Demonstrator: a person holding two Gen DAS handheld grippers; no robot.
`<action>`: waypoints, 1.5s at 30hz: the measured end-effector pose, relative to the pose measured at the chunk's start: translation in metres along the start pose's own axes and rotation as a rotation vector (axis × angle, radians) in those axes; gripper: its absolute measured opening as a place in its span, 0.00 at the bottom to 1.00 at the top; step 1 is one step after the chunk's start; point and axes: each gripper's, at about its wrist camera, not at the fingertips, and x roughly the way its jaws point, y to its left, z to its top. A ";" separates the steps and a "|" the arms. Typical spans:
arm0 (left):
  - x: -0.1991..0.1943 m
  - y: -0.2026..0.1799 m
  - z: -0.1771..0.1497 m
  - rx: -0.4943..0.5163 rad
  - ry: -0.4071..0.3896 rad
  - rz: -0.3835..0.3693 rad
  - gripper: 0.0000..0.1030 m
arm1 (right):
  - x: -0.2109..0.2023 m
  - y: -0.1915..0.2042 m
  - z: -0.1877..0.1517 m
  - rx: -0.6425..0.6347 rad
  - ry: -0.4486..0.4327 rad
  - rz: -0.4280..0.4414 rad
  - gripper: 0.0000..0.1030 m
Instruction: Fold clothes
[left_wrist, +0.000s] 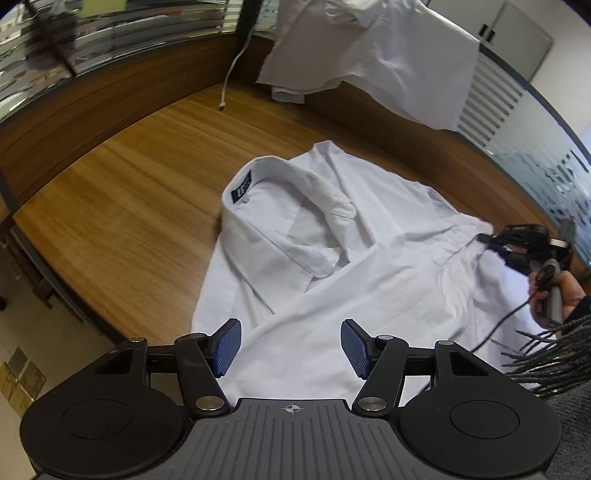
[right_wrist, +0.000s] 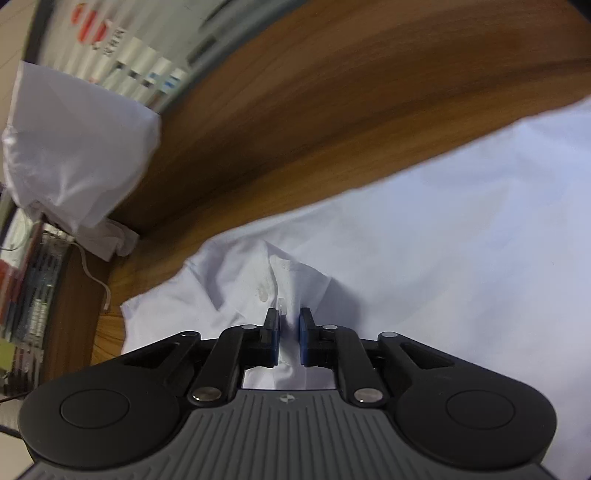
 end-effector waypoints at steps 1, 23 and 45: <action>0.000 0.001 -0.001 -0.006 -0.003 0.005 0.61 | -0.004 0.006 0.002 -0.029 -0.021 0.023 0.09; 0.004 0.048 0.004 -0.015 0.077 -0.049 0.61 | -0.031 0.117 -0.069 -0.497 -0.029 -0.072 0.50; 0.021 0.067 -0.004 0.543 0.135 -0.134 0.61 | -0.052 0.184 -0.253 -0.768 0.065 -0.128 0.39</action>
